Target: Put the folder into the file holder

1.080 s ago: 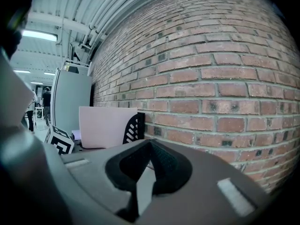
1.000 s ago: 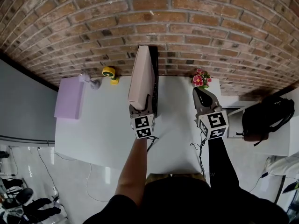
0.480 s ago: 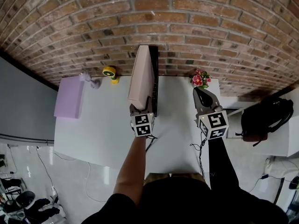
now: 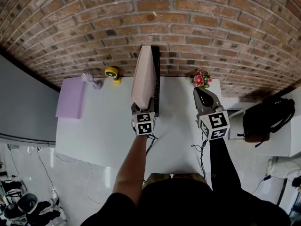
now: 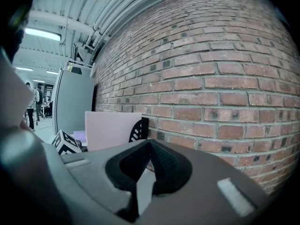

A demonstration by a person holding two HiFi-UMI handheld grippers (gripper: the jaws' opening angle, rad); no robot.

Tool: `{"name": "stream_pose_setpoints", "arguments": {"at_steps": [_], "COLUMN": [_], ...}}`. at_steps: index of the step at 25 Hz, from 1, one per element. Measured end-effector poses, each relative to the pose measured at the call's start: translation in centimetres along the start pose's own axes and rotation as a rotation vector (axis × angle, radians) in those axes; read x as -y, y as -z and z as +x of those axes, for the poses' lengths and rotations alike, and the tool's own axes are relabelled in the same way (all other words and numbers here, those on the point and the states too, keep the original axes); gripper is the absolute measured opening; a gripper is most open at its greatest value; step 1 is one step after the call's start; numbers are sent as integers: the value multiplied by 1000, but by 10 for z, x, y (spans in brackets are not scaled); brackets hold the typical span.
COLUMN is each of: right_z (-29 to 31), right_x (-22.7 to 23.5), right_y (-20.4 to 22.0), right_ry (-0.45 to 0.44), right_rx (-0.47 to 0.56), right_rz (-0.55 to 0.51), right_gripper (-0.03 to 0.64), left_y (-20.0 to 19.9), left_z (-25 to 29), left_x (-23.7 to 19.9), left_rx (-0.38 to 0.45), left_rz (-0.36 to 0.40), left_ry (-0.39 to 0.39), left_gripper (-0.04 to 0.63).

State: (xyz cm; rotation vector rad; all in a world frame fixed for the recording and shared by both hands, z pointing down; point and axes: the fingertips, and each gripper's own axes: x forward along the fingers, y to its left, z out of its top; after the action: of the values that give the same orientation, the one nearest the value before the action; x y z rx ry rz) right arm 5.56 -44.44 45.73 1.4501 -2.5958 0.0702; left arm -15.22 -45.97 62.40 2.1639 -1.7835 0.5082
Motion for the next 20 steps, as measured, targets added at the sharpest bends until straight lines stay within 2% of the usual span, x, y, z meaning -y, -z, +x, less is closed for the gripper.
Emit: {"name": "stream_pose_setpoints", "arguments": {"at_steps": [8, 20], "right_z": [-7, -28], "right_x": [-12, -48], "right_y": [-8, -29], "right_ry": [12, 40], "right_rx": [21, 68], "right_rz": [3, 1], "right_gripper": [2, 2], "left_y": [-16, -40], "left_z": [-21, -70], "left_x": [11, 10], "left_rx": [47, 125], "left_rz": [31, 53], "left_ry": [39, 76], "left_gripper": [242, 242]}}
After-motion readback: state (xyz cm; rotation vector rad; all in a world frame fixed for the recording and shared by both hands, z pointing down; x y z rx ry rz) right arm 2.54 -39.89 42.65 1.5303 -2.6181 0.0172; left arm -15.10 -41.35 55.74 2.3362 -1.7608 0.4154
